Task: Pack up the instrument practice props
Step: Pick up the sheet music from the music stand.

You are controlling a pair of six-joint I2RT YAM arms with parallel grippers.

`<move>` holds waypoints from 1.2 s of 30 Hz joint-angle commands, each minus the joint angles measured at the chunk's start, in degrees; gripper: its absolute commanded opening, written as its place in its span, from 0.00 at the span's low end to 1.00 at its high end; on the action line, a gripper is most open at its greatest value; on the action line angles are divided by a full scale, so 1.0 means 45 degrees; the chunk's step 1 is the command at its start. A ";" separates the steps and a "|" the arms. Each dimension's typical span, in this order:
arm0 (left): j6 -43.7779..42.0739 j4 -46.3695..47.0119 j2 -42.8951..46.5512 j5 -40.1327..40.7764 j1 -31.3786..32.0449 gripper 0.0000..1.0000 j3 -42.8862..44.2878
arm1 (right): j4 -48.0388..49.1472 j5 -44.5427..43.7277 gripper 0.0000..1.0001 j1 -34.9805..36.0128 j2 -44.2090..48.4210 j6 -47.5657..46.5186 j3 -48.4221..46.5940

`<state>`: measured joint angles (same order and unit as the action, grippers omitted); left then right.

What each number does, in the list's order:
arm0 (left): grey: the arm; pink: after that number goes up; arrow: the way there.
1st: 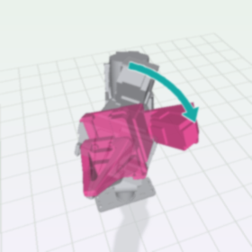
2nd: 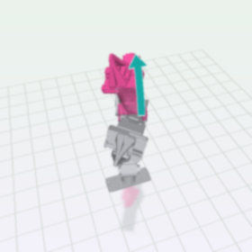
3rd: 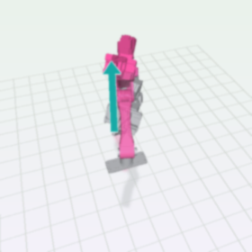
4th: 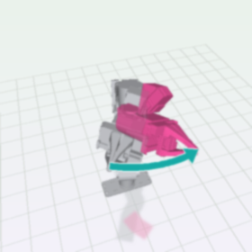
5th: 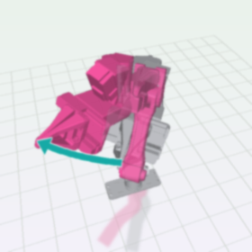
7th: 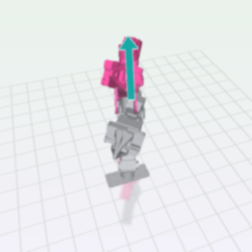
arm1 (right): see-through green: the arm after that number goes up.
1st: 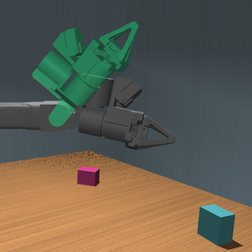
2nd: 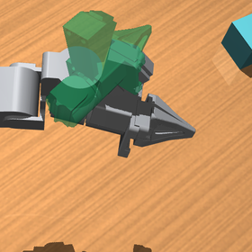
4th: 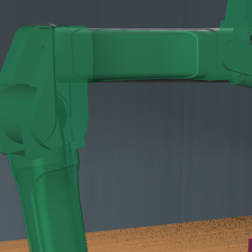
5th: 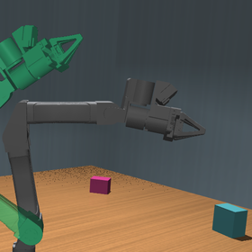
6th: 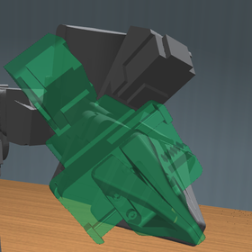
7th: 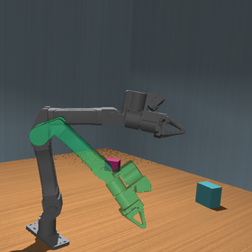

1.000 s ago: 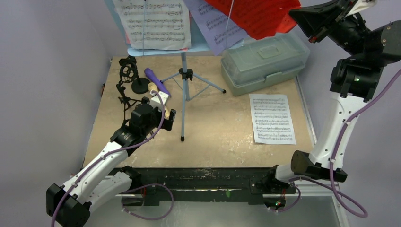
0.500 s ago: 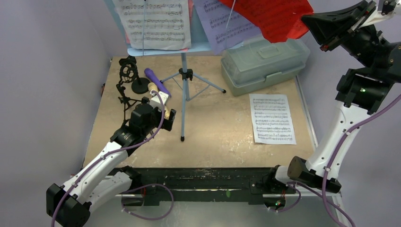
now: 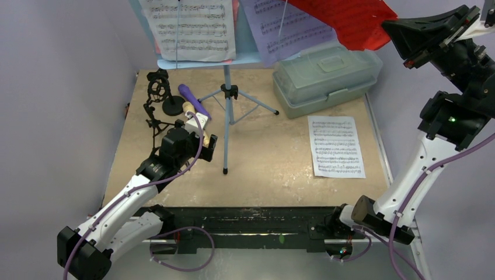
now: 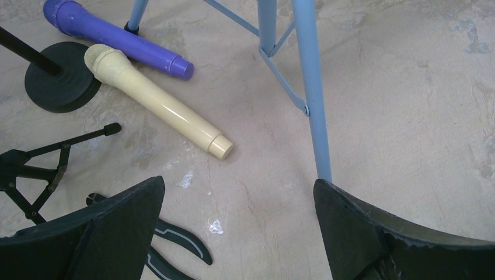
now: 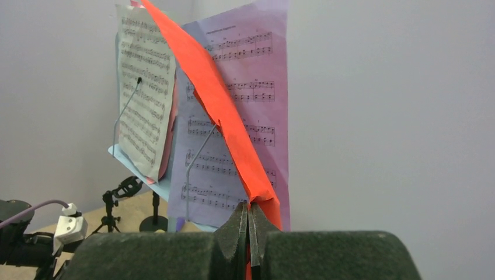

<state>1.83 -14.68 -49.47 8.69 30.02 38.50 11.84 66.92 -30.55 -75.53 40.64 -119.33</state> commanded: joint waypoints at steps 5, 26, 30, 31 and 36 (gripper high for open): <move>-0.0057 0.0312 0.0262 -0.0114 -0.0084 1.00 0.0058 | 0.0516 -0.0720 0.00 -0.0542 0.0636 0.0381 0.0111; -0.0059 0.0307 0.0271 -0.0114 -0.0087 1.00 0.0058 | -0.2050 -0.3347 0.00 -0.0790 0.2100 -0.2917 0.0327; -0.0065 0.0312 0.0290 -0.0114 -0.0086 1.00 0.0058 | -0.2178 -0.3862 0.00 -0.0790 0.2340 -0.3253 0.0383; -0.0055 0.0312 0.0291 -0.0114 -0.0072 1.00 0.0058 | -0.2207 -0.4063 0.00 -0.0790 0.2434 -0.3378 0.0399; -0.0059 0.0312 0.0329 -0.0114 -0.0070 1.00 0.0059 | -0.1790 -0.5466 0.00 -0.0780 0.3340 -0.3904 0.1212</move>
<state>1.83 -14.68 -49.06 8.69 30.02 38.50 2.42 49.01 -33.82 -63.40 25.89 -116.11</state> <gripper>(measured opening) 0.995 0.004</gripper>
